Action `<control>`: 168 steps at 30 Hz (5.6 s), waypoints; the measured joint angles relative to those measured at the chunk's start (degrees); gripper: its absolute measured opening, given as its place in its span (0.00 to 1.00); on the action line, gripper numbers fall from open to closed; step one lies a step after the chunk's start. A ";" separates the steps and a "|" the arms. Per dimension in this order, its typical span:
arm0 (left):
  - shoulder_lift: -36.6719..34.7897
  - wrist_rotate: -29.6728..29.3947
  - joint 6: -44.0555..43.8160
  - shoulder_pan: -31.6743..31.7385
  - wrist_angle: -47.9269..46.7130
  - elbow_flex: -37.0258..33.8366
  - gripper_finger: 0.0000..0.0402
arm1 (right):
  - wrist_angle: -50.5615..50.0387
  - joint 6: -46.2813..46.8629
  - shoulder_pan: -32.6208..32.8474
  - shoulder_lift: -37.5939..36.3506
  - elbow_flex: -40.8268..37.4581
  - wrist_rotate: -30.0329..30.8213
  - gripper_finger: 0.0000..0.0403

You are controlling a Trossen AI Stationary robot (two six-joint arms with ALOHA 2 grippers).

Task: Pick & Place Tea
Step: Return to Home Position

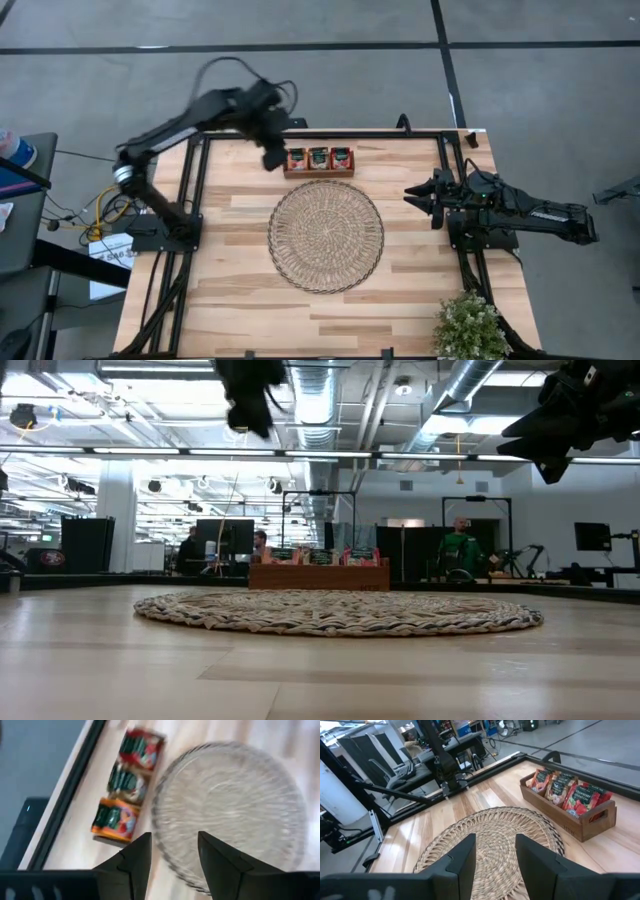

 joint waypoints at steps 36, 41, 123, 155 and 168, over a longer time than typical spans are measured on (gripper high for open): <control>-59.74 -2.87 -32.41 -25.05 74.88 -79.46 0.38 | 2.86 1.04 -0.02 -1.03 -0.02 -0.66 0.32; -70.63 -3.01 -33.18 -25.31 64.80 -79.46 0.38 | 1.94 -0.94 0.00 -6.16 -0.02 -3.26 0.32; -90.77 -16.39 -28.81 -30.40 67.10 -98.87 0.38 | 20.33 7.48 -0.35 -11.21 -17.14 -13.55 0.32; -90.77 -16.39 -28.81 -30.40 66.97 -98.92 0.38 | 20.31 7.48 -0.35 -11.21 -17.16 -13.55 0.32; -90.77 -16.39 -28.81 -30.40 66.97 -98.92 0.38 | 20.31 7.48 -0.35 -11.21 -17.18 -13.55 0.32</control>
